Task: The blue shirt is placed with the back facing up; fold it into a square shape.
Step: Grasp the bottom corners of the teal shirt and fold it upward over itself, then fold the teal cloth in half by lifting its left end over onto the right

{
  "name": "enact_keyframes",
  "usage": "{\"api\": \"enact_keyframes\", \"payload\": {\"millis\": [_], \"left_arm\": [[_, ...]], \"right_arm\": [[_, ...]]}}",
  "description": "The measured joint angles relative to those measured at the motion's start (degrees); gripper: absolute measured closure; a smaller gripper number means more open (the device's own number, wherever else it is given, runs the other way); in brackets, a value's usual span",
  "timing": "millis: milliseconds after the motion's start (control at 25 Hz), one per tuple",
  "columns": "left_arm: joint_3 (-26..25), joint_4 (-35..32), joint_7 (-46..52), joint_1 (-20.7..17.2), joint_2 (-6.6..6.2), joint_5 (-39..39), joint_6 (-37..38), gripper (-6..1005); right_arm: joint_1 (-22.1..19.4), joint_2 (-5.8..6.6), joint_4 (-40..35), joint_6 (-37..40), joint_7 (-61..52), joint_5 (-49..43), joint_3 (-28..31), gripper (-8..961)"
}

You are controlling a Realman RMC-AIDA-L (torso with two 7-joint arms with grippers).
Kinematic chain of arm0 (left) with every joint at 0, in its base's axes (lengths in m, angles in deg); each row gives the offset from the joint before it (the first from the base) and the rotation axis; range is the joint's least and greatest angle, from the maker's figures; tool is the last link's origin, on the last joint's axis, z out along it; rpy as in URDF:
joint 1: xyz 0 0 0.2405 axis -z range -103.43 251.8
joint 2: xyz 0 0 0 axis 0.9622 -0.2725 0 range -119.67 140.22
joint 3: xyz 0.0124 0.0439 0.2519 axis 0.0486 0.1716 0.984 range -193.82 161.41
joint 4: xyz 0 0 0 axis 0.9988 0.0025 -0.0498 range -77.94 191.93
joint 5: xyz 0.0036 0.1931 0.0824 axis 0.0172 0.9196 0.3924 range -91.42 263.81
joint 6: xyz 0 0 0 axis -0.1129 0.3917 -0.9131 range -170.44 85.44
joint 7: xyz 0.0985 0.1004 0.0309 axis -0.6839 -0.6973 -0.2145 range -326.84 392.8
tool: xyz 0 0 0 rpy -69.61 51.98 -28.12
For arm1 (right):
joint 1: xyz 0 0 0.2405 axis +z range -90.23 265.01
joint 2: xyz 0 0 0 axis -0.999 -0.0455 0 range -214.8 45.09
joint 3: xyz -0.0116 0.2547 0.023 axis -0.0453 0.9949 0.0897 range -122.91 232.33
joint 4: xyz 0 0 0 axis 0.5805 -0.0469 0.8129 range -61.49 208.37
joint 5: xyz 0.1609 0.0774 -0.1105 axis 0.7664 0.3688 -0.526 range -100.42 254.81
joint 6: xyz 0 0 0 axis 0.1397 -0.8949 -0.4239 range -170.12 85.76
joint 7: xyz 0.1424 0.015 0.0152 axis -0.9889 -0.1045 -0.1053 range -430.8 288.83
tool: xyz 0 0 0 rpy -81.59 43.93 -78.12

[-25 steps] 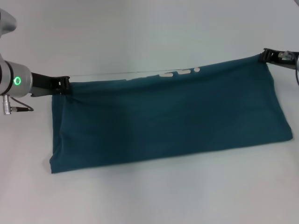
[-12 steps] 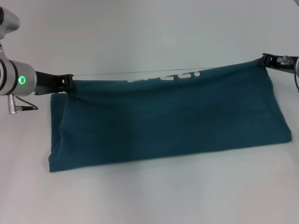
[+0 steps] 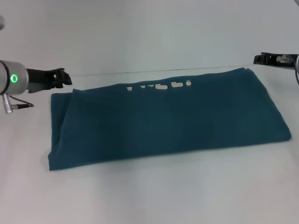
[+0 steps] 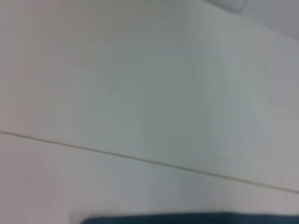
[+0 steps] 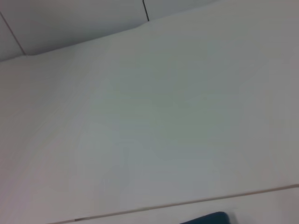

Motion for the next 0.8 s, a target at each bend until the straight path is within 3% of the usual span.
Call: {"api": "enact_keyframes", "payload": {"millis": [280, 440, 600, 640, 680, 800], "left_arm": [[-1.2, -1.3, 0.0, -0.6, 1.22, -0.2, -0.7, 681], [-1.1, -2.6, -1.8, -2.4, 1.41, -5.8, 0.7, 573], [-1.1, -4.5, -10.6, -8.9, 1.57, -23.2, 6.5, 384], [-1.1, -4.5, -11.1, -9.4, 1.54, -24.7, 7.2, 355], [-1.1, -4.3, -12.0, -10.8, 1.41, -27.6, 8.6, 327], [-2.4, -2.7, -13.9, -14.2, 1.3, -33.5, 13.1, 241]], "right_arm": [[0.0, 1.78, -0.9, 4.5, -1.5, 0.4, 1.9, 549], [-1.3, 3.28, -1.7, 15.3, -0.4, 4.2, 6.8, 438], [-7.8, 2.76, -4.0, 29.9, 5.7, 16.2, 11.2, 327], [-11.4, 2.41, -3.8, 35.7, 8.3, 21.9, 12.4, 287], [-11.4, 2.41, -3.8, 35.7, 8.3, 21.9, 12.4, 247], [-16.8, 2.07, -1.8, 44.7, 11.4, 28.5, 13.0, 127]]}}
